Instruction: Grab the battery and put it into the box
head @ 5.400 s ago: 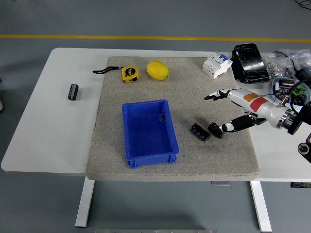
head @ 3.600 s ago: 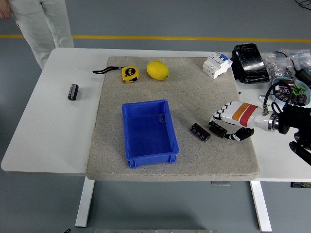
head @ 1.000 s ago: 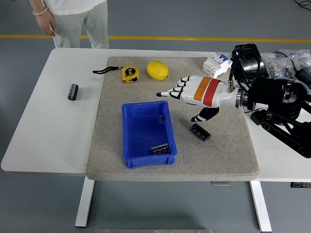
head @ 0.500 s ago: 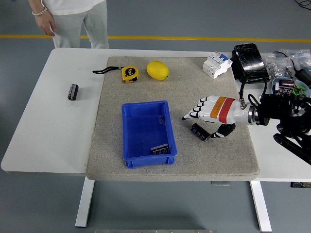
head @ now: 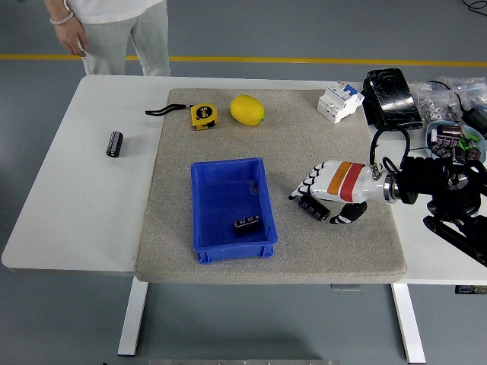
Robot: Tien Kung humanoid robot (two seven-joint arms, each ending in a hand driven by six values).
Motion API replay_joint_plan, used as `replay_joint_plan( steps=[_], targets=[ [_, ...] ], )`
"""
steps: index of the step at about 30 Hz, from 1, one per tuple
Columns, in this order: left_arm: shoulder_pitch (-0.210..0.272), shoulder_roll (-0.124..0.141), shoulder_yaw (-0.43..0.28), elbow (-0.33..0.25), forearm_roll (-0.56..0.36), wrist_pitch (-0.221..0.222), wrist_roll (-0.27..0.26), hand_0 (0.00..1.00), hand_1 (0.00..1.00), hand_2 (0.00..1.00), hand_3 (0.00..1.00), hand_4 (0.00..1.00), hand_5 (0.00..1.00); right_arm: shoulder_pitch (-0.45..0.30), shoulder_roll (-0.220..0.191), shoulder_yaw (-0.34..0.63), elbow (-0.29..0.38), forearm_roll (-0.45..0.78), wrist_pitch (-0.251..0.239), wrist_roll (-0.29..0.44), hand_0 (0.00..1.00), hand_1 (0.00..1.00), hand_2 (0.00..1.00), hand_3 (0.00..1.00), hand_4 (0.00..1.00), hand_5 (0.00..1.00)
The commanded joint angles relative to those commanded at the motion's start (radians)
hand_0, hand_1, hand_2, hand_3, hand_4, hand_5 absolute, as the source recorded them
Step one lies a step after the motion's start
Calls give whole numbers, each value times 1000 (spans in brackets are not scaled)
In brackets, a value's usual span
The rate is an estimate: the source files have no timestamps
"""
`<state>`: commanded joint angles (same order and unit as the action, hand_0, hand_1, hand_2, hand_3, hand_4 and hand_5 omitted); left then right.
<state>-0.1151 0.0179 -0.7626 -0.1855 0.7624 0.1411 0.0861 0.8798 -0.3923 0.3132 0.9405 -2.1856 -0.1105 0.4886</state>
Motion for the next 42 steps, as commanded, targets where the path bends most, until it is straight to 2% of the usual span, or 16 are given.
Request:
replay_joint_plan(
  steps=[9, 10, 13, 15, 16, 21, 22, 42],
  targets=[
    [-4, 0, 7, -1, -5, -2, 2, 688, 678, 805, 799, 778, 796, -6, 14, -8, -49, 13, -20, 7, 730, 723, 800, 830, 866, 112],
    [-4, 0, 7, -1, -4, -2, 2, 689, 678, 804, 799, 779, 795, -6, 14, -8, -50, 15, -22, 9, 687, 682, 752, 802, 855, 121],
    [-5, 0, 8, -2, -4, -2, 3, 689, 678, 804, 799, 779, 795, -7, 16, -8, -57, 23, -29, 14, 687, 682, 752, 802, 855, 121],
    [-4, 0, 8, -1, -5, -2, 3, 689, 678, 804, 799, 779, 795, -7, 17, -9, -59, 26, -31, 17, 687, 682, 752, 802, 855, 121],
    [-4, 0, 8, -1, -4, -1, 3, 688, 677, 805, 799, 779, 795, -6, 17, -9, -59, 28, -33, 19, 653, 659, 720, 769, 846, 125],
    [-3, 0, 11, -2, -7, -2, 3, 688, 677, 805, 799, 779, 795, -6, 14, -12, -55, 35, -41, 27, 653, 659, 720, 769, 846, 125],
    [-3, 0, 11, -2, -7, -3, 4, 689, 677, 805, 799, 779, 796, -5, 11, -13, -54, 35, -41, 28, 629, 644, 710, 678, 781, 125],
    [12, 4, -14, -1, 24, -2, 9, 688, 673, 801, 798, 780, 796, -14, -5, 8, -48, 64, -31, 29, 610, 620, 683, 633, 715, 120]
  ],
)
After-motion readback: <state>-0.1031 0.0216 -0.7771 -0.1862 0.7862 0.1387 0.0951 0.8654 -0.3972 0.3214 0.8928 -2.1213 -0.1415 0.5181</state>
